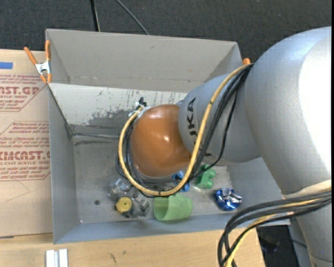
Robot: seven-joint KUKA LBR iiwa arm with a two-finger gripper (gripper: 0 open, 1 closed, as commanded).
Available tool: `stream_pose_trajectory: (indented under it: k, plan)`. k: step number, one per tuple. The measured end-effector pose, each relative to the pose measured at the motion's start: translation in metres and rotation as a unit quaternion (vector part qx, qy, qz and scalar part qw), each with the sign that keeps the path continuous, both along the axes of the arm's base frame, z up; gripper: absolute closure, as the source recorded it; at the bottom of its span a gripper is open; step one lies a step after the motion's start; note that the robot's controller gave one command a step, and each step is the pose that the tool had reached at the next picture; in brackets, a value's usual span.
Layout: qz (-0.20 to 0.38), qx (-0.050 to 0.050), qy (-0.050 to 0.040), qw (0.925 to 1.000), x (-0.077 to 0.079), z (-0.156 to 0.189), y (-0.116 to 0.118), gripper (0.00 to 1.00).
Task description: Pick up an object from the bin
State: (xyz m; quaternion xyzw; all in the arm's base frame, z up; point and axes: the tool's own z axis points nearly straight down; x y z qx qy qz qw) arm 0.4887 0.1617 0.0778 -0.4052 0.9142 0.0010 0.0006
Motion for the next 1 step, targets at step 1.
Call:
stream_pose_trajectory:
  k: [1]
  plan:
    - [0.054, 0.0, -0.0053, 0.9985, 0.0311, 0.1604, -0.0071, 1.0]
